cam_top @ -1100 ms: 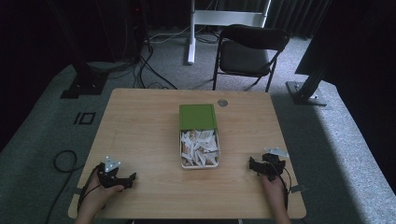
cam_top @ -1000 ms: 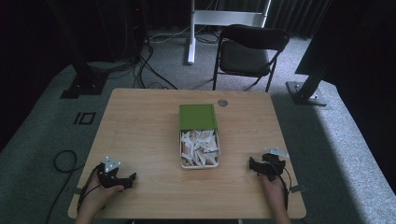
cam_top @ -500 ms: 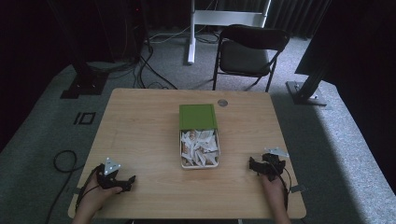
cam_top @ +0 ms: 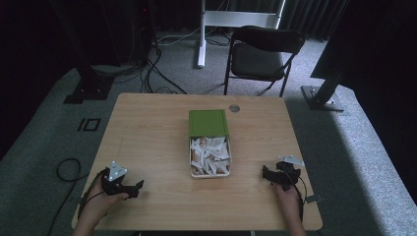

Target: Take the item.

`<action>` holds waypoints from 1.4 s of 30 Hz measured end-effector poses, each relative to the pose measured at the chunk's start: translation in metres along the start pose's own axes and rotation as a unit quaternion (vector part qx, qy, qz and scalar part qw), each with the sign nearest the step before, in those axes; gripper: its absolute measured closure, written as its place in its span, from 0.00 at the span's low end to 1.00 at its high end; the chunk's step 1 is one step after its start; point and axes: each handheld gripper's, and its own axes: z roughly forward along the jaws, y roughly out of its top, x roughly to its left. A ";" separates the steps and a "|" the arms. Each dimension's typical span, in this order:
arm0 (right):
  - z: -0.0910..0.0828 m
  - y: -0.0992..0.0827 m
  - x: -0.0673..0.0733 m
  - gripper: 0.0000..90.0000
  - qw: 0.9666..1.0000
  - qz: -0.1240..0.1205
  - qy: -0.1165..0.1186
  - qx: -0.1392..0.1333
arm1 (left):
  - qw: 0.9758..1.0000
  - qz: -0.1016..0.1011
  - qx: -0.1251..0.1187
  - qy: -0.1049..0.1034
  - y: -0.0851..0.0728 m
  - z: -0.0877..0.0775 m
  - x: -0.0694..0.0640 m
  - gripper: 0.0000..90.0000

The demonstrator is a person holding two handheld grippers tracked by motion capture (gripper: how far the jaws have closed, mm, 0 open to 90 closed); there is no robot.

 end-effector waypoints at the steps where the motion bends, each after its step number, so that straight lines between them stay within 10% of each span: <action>1: 0.000 0.000 0.000 0.12 1.000 0.000 0.000 0.000 | 1.000 0.002 -0.003 -0.001 0.003 -0.001 -0.001 0.07; 19: 0.000 0.000 0.000 0.12 1.000 0.001 0.000 0.000 | 0.996 0.042 -0.057 -0.045 0.060 -0.007 -0.019 0.07; 42: 0.000 0.000 0.000 0.12 1.000 0.000 0.000 0.000 | 0.985 0.089 -0.109 -0.099 0.116 -0.010 -0.051 0.07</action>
